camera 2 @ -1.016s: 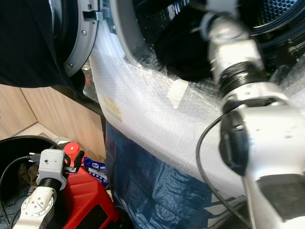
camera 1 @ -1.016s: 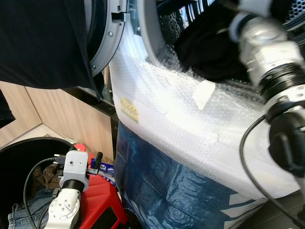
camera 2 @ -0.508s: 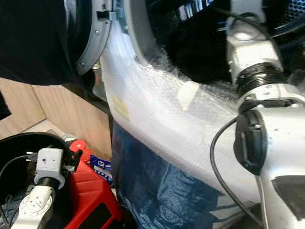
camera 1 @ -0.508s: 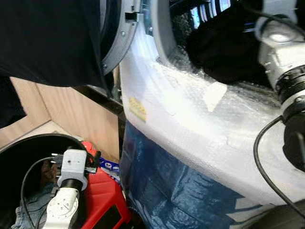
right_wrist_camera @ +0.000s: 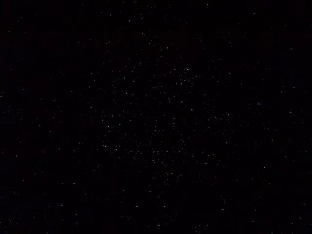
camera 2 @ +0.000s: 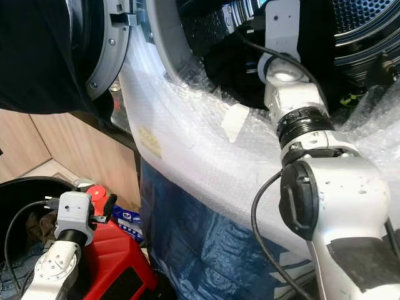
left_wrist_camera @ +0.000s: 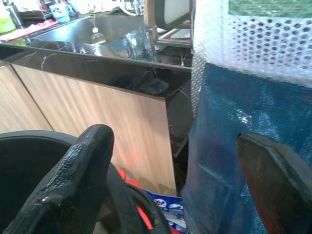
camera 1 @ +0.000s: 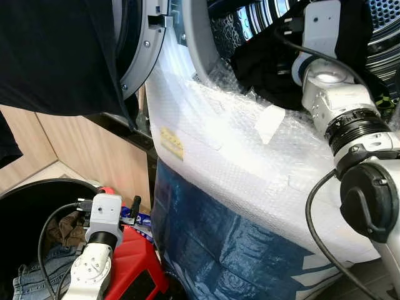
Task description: Clothes washing
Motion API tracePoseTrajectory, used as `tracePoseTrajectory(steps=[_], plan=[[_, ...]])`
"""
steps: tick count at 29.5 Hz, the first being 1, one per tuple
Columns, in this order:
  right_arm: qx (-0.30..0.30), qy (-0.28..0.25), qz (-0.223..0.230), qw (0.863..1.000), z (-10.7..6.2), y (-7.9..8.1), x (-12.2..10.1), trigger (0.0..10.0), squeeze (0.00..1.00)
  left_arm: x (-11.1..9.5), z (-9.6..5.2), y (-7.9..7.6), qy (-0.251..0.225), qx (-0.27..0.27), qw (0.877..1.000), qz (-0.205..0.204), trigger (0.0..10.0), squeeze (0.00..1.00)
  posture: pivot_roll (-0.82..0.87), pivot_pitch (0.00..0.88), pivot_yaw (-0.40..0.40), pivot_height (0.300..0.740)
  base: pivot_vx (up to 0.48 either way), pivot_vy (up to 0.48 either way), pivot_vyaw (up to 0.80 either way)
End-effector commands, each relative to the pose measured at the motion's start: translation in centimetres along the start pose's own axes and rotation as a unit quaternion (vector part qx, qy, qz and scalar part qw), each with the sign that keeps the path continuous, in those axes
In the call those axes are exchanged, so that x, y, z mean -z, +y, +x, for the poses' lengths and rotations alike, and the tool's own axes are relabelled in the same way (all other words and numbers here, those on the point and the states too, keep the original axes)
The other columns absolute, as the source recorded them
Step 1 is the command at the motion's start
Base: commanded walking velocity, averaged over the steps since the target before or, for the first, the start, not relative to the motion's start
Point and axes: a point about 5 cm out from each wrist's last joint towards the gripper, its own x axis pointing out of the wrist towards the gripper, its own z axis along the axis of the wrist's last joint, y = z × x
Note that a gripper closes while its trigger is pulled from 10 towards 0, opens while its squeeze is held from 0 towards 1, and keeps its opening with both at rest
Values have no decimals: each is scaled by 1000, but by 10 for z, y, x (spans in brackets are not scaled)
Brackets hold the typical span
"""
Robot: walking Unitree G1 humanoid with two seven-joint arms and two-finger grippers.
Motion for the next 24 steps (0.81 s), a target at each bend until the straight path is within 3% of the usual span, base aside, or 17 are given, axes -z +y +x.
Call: tracePoseTrajectory(steps=[1,9,16,24], plan=[[-22,14,40,999,0,5,1,10000,0,0,-3,-3,2,6,1000,-1,10000,0,134,78,-113,740,0,0,0],[-18,-52,79,995,-5,-2,-44,10000,0,1,-3,-5,7,10,1000,-3,10000,0,106,90,-111,740,0,0,0],[-17,-52,65,996,-7,-5,-41,10000,0,0,-3,-7,7,14,1000,-6,10000,0,100,99,-111,740,0,0,0],[-14,-68,34,997,-25,-12,-42,10000,0,0,-3,-6,8,15,1000,-7,10000,0,91,102,-114,740,0,0,0]])
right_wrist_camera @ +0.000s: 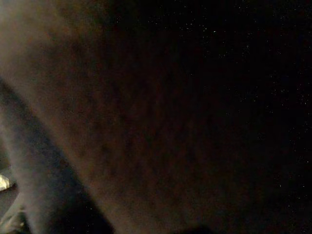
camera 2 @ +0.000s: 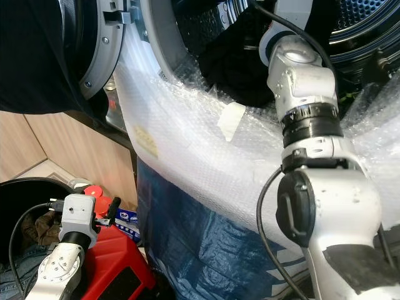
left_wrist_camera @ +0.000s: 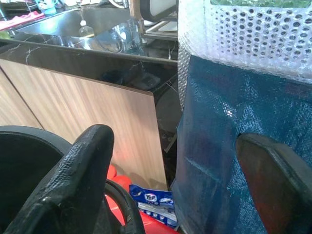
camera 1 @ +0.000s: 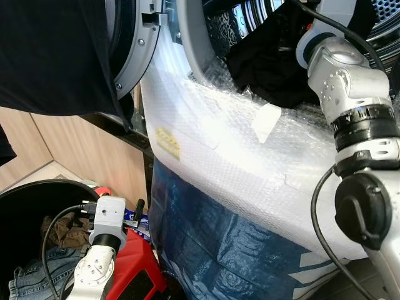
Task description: Clothes washing
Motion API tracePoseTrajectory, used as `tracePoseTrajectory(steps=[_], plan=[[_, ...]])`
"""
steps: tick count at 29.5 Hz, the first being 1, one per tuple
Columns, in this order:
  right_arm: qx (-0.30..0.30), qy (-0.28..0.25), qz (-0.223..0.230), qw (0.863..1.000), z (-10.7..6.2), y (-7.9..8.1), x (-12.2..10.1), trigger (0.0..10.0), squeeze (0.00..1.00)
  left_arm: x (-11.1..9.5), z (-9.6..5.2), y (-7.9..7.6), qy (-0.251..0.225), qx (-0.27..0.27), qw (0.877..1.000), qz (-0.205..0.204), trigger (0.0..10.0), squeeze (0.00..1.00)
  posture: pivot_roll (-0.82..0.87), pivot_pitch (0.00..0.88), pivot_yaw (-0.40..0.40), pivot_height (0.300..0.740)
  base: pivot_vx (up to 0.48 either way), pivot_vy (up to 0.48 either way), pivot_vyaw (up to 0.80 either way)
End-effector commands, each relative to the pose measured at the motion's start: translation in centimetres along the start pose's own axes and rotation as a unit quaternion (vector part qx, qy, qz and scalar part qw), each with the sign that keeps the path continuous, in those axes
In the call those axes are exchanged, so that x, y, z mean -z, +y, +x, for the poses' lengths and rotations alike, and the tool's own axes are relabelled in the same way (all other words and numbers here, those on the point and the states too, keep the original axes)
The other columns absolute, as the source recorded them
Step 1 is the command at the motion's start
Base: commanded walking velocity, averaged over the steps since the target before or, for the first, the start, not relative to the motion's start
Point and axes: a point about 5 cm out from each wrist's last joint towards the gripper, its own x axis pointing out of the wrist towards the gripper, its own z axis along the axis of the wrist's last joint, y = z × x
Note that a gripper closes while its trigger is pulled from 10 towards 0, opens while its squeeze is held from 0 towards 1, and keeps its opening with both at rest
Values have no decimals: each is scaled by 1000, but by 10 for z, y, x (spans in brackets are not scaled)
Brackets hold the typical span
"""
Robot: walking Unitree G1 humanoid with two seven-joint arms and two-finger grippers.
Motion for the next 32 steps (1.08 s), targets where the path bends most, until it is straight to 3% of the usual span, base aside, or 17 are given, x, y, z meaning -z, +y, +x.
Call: tracePoseTrajectory(steps=[1,5,11,17,22,27,32], plan=[[1,-12,-2,1000,-7,-3,-11,10000,0,-2,-1,-2,-3,6,1000,-4,10000,0,85,102,-112,740,0,0,0],[6,1,-11,1000,-23,-12,1,10000,0,-3,0,-3,-3,6,1000,-6,10000,0,78,103,-113,740,0,0,0],[-52,18,-6,998,-53,6,12,10000,0,-3,1,-4,-1,9,1000,-7,10000,0,73,107,-111,740,0,0,0],[-89,68,-44,993,-76,10,41,10000,0,-4,0,-3,-2,10,1000,-6,10000,0,73,110,-111,740,0,0,0],[-177,35,-61,982,-103,8,32,10000,0,-4,0,-1,-1,10,1000,-5,10000,0,66,116,-100,740,0,0,0],[-185,16,-77,980,-110,-1,28,10000,0,-5,1,-1,-1,14,1000,-4,10000,0,65,116,-97,740,0,0,0],[-226,-25,-58,972,-120,-9,9,10000,0,-6,2,-1,-2,16,1000,-3,10000,0,67,115,-97,740,0,0,0]])
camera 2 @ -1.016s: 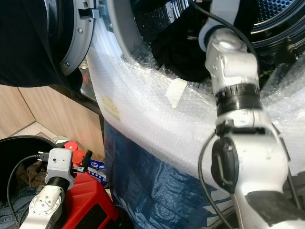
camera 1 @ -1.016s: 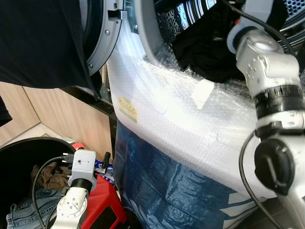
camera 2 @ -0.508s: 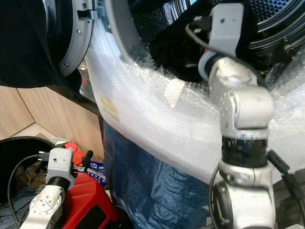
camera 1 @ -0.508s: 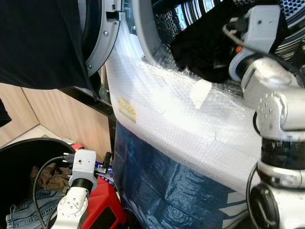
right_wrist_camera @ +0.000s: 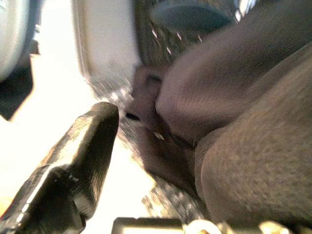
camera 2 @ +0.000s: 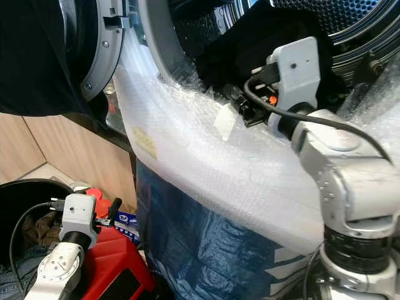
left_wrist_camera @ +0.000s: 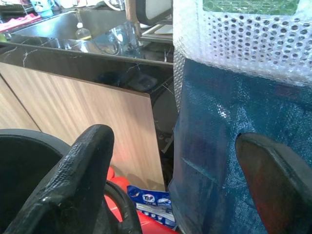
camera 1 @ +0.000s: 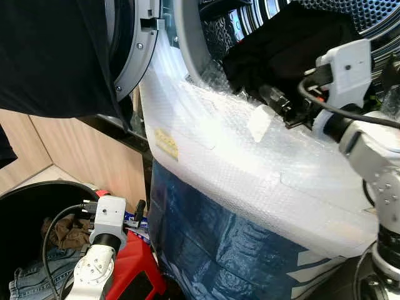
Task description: Clothes washing
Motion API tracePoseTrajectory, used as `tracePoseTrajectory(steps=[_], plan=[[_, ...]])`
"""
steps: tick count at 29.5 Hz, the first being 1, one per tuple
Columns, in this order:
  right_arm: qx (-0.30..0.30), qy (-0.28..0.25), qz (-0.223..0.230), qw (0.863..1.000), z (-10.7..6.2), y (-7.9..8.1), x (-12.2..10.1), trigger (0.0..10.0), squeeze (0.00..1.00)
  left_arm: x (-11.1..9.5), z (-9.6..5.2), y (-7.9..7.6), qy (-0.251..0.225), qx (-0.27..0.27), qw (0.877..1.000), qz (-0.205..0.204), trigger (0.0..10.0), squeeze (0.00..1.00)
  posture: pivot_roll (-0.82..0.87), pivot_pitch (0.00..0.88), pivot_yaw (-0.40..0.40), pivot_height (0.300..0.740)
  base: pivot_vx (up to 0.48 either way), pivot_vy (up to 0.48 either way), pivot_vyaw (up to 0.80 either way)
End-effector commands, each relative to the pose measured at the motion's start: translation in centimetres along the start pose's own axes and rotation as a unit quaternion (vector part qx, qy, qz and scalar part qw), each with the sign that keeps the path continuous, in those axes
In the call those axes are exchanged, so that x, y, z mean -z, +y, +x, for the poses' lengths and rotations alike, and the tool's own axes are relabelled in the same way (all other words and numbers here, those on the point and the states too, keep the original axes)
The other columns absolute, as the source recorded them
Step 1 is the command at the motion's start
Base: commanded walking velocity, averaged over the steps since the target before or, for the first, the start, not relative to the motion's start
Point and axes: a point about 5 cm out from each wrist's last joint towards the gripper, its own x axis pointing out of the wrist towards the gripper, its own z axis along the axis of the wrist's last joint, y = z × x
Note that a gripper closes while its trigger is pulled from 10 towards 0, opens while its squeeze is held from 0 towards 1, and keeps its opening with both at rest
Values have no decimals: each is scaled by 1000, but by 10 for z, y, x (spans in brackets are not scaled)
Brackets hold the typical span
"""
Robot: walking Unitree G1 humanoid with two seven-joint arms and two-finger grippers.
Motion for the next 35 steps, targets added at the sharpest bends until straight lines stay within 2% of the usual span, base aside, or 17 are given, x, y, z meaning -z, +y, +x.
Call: tracePoseTrajectory(steps=[1,6,8,13,15,19,20,22,23,24,26,29,31,33,35], plan=[[-7,-36,-3,999,-9,-4,-14,10000,0,-6,2,-2,-9,8,1000,-2,10000,0,67,115,-97,740,0,0,0],[-25,-63,-20,998,-20,-12,-27,10000,0,-6,1,-1,-9,7,1000,-3,10000,0,69,115,-96,740,0,0,0],[-27,-89,-25,995,-26,-17,-36,10000,0,-6,1,-1,-9,6,1000,-2,10000,0,69,115,-96,740,0,0,0],[-5,-125,-31,992,-28,-28,-47,10000,0,-7,1,-1,-10,7,1000,-2,10000,0,80,113,-98,740,0,0,0],[0,-160,-17,987,-26,-31,-57,10000,0,-7,1,0,-12,4,1000,-1,10000,0,80,113,-98,740,0,0,0],[-28,-168,-9,985,-17,-22,-59,10000,0,-8,3,0,-13,4,1000,0,10000,0,80,110,-99,740,0,0,0],[-75,-149,-32,985,-6,-2,-51,10000,0,-9,3,-1,-14,6,1000,0,10000,0,78,107,-96,740,0,0,0],[-88,-145,-40,985,-4,3,-48,10000,0,-9,4,-1,-14,7,1000,0,10000,0,78,107,-96,740,0,0,0],[-111,-132,-50,984,7,17,-40,10000,0,-9,4,-2,-15,11,1000,1,10000,0,77,106,-96,740,0,0,0],[-114,-126,-49,984,14,22,-36,10000,0,-10,5,-3,-16,13,1000,2,10000,0,82,102,-101,740,0,0,0],[-95,-104,-6,990,40,33,-28,10000,0,-11,5,-5,-18,14,1000,2,10000,0,90,97,-103,740,0,0,0],[-103,-109,7,989,65,47,-30,10000,0,-12,5,-6,-21,11,1000,-1,10000,0,100,92,-106,740,0,0,0],[-119,-126,16,985,75,52,-38,10000,0,-12,5,-7,-21,13,1000,-1,10000,0,105,88,-108,740,0,0,0],[-116,-137,24,983,90,50,-51,10000,0,-13,6,-7,-22,14,1000,-1,10000,0,108,86,-109,740,0,0,0],[-113,-143,27,983,98,47,-59,10000,0,-14,6,-7,-23,14,1000,-1,10000,0,108,86,-109,740,0,0,0]])
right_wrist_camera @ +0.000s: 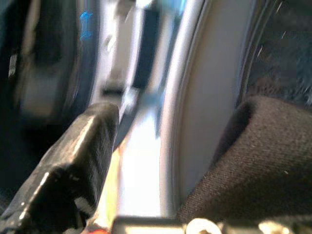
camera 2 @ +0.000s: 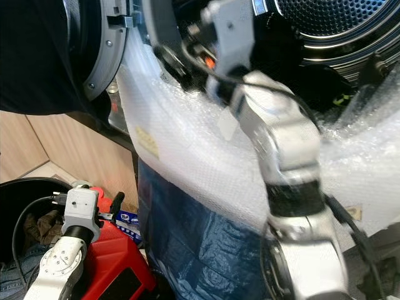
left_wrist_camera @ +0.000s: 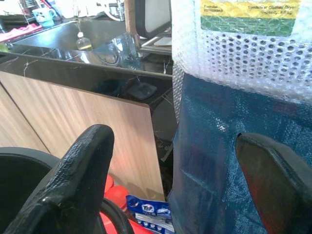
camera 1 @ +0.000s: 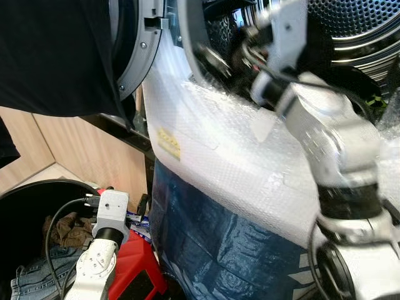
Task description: Clothes washing
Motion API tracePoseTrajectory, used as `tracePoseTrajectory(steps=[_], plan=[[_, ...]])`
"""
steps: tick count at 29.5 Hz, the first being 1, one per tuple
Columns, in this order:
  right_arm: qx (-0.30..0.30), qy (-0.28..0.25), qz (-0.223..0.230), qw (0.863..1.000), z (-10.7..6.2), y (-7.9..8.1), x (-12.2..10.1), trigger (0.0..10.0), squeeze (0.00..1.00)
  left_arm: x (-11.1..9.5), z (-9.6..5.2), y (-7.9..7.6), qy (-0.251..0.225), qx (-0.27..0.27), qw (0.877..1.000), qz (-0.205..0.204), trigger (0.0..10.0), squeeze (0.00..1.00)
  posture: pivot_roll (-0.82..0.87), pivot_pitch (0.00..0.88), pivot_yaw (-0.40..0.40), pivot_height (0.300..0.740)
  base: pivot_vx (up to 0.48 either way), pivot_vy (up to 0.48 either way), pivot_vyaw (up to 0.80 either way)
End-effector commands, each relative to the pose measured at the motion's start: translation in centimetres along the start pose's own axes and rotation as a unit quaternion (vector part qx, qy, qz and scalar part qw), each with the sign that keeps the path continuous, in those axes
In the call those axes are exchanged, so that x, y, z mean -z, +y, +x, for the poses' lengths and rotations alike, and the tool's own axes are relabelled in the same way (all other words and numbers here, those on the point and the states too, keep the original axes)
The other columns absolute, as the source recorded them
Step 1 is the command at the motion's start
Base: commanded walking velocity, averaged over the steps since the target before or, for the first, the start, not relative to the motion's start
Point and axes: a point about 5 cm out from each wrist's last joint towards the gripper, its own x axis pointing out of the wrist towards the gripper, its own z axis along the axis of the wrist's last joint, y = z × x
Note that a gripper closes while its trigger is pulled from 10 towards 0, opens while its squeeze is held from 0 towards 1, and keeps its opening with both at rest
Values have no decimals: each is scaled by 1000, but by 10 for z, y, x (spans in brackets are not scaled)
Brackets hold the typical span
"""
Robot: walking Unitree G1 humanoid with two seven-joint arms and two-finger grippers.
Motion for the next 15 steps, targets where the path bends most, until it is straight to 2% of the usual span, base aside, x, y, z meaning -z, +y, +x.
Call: tracePoseTrajectory(steps=[1,2,3,4,5,6,7,8,9,10,11,12,14,15], plan=[[39,-14,-12,999,13,-21,-11,10000,0,-4,2,-2,-5,4,1000,-1,10000,0,120,80,-110,740,0,0,0],[62,-13,-20,998,17,-30,-14,10000,0,-4,2,-2,-5,4,1000,-1,10000,0,124,77,-113,740,0,0,0],[173,8,-27,984,16,-59,-19,10000,0,-4,3,-2,-6,3,1000,-1,10000,0,128,77,-115,740,0,0,0],[173,8,-27,984,16,-59,-19,10000,0,-4,3,-2,-6,3,1000,-1,10000,0,128,77,-115,740,0,0,0],[280,22,-20,959,5,-87,-23,10000,0,-4,2,-1,-6,1,1000,-1,10000,0,127,74,-116,740,0,0,0],[318,25,-12,948,-1,-97,-25,10000,0,-4,2,-1,-6,0,1000,-1,10000,0,127,74,-116,740,0,0,0],[392,18,-33,919,-14,-116,-34,10000,0,-3,1,0,-5,-1,1000,-1,10000,0,130,75,-117,740,0,0,0],[392,18,-33,919,-14,-116,-34,10000,0,-3,1,0,-5,-1,1000,-1,10000,0,130,75,-117,740,0,0,0],[452,-3,-67,890,-28,-130,-50,10000,0,-3,0,1,-6,-4,1000,-2,10000,0,136,76,-122,740,0,0,0],[476,-14,-74,876,-34,-136,-57,10000,0,-3,-1,1,-5,-6,1000,-2,10000,0,133,78,-119,740,0,0,0],[476,-14,-74,876,-34,-136,-57,10000,0,-3,-1,1,-5,-6,1000,-2,10000,0,133,78,-119,740,0,0,0],[515,-25,-83,853,-44,-144,-64,10000,0,-3,-1,2,-4,-8,1000,-3,10000,0,127,78,-116,740,0,0,0],[527,-24,-89,845,-47,-147,-62,10000,0,-3,0,1,-5,-4,1000,-1,10000,0,124,79,-115,740,0,0,0],[514,-6,-89,853,-43,-145,-50,10000,0,-4,1,0,-7,-2,1000,-1,10000,0,122,81,-111,740,0,0,0]])
